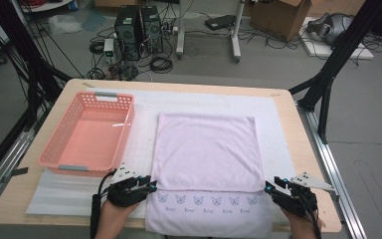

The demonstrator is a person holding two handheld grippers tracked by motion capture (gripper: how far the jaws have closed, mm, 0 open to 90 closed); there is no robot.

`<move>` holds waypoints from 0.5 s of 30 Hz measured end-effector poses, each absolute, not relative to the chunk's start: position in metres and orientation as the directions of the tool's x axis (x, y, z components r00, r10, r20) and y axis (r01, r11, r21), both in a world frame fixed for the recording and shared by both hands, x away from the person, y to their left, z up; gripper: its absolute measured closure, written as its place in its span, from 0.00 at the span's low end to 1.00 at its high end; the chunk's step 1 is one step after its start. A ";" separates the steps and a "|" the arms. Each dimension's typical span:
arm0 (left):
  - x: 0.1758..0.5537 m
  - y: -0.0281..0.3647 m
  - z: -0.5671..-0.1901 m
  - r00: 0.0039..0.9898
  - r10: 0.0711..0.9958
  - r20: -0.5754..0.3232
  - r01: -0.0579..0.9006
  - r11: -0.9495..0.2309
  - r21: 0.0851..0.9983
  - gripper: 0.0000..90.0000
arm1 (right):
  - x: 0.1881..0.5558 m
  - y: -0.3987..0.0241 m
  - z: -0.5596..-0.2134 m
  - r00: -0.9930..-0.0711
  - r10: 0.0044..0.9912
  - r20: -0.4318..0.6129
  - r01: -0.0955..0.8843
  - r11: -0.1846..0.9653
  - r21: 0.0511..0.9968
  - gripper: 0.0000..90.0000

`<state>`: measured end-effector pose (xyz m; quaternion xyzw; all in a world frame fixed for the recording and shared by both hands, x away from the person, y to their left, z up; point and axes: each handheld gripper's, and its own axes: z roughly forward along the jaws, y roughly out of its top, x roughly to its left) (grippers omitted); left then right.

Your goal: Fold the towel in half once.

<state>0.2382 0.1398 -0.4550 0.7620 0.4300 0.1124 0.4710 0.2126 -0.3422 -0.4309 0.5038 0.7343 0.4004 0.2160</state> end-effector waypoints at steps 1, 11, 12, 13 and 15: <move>0.238 0.139 -0.455 0.607 0.764 -0.221 0.547 -0.199 0.813 0.72 | 0.214 -0.340 -0.433 -0.407 0.910 0.085 0.572 0.181 0.800 0.63; 0.234 0.135 -0.456 0.617 0.772 -0.150 0.504 -0.242 0.829 0.92 | 0.224 -0.321 -0.445 -0.452 0.892 0.002 0.600 0.302 0.741 0.74; 0.234 0.135 -0.455 0.619 0.772 -0.143 0.501 -0.247 0.829 0.93 | 0.223 -0.320 -0.445 -0.450 0.893 0.003 0.600 0.299 0.742 0.76; 0.234 0.134 -0.455 0.619 0.773 -0.138 0.493 -0.246 0.835 0.93 | 0.223 -0.320 -0.445 -0.447 0.894 0.001 0.600 0.299 0.742 0.77; 0.233 0.135 -0.454 0.621 0.773 -0.130 0.482 -0.246 0.841 0.94 | 0.223 -0.319 -0.445 -0.448 0.894 0.000 0.601 0.301 0.740 0.79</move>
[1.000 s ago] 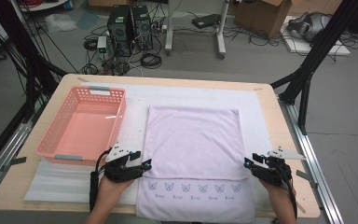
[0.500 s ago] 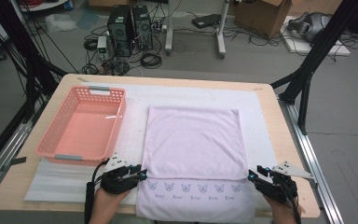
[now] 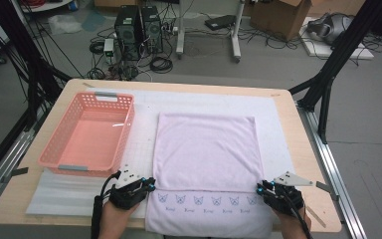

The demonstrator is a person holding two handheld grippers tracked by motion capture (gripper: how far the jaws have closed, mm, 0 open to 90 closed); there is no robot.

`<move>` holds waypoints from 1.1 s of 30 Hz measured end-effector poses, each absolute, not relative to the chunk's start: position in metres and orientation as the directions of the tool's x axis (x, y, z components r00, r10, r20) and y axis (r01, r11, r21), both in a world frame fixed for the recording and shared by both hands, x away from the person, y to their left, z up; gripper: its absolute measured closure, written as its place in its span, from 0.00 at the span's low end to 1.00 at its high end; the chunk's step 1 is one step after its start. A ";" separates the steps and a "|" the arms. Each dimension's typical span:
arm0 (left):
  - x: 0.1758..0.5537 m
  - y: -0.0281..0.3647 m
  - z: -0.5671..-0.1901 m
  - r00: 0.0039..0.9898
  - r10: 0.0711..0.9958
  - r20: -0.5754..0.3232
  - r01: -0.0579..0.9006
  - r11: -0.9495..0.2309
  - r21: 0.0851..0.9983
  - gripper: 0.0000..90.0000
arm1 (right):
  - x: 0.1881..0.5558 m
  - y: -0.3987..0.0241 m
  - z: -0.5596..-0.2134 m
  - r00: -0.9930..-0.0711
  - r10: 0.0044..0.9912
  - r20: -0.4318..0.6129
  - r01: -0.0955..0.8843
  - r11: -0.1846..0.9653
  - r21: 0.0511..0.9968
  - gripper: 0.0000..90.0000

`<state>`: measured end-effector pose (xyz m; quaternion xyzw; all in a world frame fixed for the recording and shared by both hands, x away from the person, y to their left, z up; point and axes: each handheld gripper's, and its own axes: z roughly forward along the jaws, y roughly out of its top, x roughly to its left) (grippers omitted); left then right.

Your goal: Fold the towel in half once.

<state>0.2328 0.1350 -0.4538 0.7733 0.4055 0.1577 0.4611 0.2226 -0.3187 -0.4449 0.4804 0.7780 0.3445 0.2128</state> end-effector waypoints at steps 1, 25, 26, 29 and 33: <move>0.232 0.135 -0.453 0.618 0.774 -0.136 0.480 -0.235 0.845 0.93 | 0.223 -0.318 -0.445 -0.448 0.894 -0.005 0.598 0.304 0.742 0.79; 0.235 0.125 -0.452 0.608 0.783 -0.131 0.490 -0.240 0.838 0.90 | 0.222 -0.316 -0.446 -0.448 0.894 -0.008 0.588 0.302 0.750 0.92; 0.235 0.124 -0.452 0.609 0.784 -0.123 0.491 -0.251 0.835 0.91 | 0.222 -0.315 -0.446 -0.448 0.894 -0.005 0.589 0.299 0.751 0.92; 0.234 0.122 -0.452 0.612 0.783 -0.110 0.488 -0.264 0.832 0.96 | 0.222 -0.316 -0.446 -0.447 0.894 -0.004 0.589 0.298 0.751 0.92; 0.234 0.125 -0.451 0.602 0.784 -0.150 0.502 -0.226 0.835 0.97 | 0.222 -0.315 -0.445 -0.451 0.892 -0.008 0.585 0.303 0.752 0.95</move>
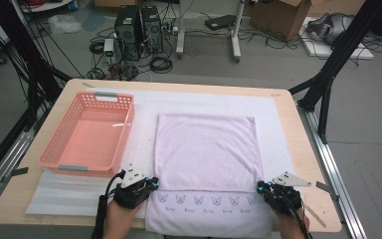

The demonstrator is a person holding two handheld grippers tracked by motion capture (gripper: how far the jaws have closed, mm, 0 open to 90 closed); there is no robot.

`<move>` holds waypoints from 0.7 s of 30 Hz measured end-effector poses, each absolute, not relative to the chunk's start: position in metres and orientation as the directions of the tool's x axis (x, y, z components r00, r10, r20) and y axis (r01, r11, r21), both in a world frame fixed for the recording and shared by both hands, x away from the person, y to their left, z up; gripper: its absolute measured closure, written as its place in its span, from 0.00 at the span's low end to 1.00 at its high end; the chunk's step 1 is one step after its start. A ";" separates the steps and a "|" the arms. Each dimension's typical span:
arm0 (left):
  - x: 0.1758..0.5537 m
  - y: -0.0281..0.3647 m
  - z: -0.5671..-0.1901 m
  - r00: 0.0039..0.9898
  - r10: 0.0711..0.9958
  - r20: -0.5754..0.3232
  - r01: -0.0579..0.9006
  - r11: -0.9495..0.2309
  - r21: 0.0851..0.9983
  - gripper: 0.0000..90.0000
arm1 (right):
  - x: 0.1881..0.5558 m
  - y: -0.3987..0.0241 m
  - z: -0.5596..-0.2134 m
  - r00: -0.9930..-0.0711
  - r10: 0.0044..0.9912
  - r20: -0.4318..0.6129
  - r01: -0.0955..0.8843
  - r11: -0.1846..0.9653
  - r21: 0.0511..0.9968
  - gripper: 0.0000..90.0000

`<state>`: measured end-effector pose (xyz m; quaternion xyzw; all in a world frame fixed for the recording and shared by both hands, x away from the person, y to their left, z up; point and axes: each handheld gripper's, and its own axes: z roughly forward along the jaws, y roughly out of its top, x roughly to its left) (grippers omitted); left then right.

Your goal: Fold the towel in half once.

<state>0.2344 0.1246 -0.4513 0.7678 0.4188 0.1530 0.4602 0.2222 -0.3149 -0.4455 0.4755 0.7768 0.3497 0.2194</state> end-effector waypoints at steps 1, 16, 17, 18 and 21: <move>0.235 0.127 -0.450 0.602 0.780 -0.171 0.508 -0.209 0.836 0.97 | 0.222 -0.316 -0.445 -0.455 0.890 -0.012 0.581 0.307 0.754 0.96; 0.211 0.148 -0.441 0.617 0.715 -0.328 0.541 -0.083 0.837 0.98 | 0.200 -0.333 -0.435 -0.459 0.884 0.087 0.594 0.232 0.770 0.97; 0.208 0.148 -0.441 0.621 0.712 -0.328 0.539 -0.083 0.838 0.98 | 0.198 -0.334 -0.435 -0.459 0.884 0.093 0.596 0.228 0.770 0.97; 0.203 0.150 -0.440 0.625 0.707 -0.330 0.537 -0.082 0.840 0.98 | 0.196 -0.334 -0.434 -0.458 0.884 0.098 0.598 0.225 0.770 0.97; 0.192 0.151 -0.443 0.629 0.698 -0.344 0.546 -0.081 0.834 0.98 | 0.184 -0.334 -0.433 -0.464 0.880 0.102 0.598 0.226 0.769 0.97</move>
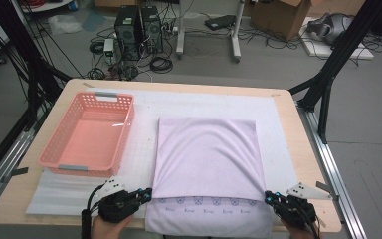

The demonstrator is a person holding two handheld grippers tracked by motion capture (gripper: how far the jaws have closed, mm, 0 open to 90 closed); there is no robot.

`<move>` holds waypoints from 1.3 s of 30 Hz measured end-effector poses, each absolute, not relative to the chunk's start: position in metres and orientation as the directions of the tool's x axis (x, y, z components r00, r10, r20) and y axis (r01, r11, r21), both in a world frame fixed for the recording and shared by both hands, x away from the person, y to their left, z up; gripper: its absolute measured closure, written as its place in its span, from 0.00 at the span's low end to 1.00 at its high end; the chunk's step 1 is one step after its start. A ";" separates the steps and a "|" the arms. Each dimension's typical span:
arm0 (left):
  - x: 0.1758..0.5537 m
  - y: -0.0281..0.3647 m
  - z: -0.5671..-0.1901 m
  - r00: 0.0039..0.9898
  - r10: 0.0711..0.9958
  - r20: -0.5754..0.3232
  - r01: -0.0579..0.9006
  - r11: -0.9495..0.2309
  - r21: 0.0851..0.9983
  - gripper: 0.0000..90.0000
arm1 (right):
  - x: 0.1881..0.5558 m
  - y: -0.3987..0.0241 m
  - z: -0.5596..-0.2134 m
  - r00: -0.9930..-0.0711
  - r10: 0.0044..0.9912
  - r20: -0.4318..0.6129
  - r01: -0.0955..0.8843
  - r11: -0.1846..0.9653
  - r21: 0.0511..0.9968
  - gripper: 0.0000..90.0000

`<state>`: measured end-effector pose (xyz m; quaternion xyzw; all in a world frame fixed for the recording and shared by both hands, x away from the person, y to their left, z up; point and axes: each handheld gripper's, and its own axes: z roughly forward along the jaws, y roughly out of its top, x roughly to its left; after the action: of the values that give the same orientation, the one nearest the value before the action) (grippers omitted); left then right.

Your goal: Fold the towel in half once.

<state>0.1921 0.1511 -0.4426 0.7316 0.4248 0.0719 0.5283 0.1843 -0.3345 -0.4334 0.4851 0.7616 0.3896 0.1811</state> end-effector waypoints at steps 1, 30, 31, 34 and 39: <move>0.188 0.152 -0.443 0.631 0.695 -0.344 0.549 -0.087 0.832 0.98 | 0.181 -0.334 -0.433 -0.466 0.879 0.100 0.596 0.228 0.769 0.97; 0.108 0.162 -0.454 0.671 0.659 -0.340 0.552 -0.138 0.822 0.97 | 0.089 -0.333 -0.434 -0.507 0.858 0.089 0.611 0.285 0.739 0.96; 0.109 0.161 -0.454 0.671 0.659 -0.339 0.552 -0.139 0.822 0.94 | 0.089 -0.332 -0.435 -0.506 0.859 0.084 0.614 0.290 0.734 0.94; 0.118 0.162 -0.453 0.652 0.689 -0.316 0.533 -0.120 0.837 0.68 | 0.095 -0.334 -0.435 -0.479 0.873 0.095 0.614 0.256 0.747 0.73; 0.143 0.166 -0.443 0.644 0.709 -0.287 0.477 -0.078 0.875 0.63 | 0.110 -0.338 -0.430 -0.443 0.892 0.086 0.591 0.219 0.776 0.71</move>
<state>0.1426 0.1663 -0.4429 0.7264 0.4082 0.1070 0.5424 0.1100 -0.3378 -0.4302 0.4906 0.7560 0.3874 0.1943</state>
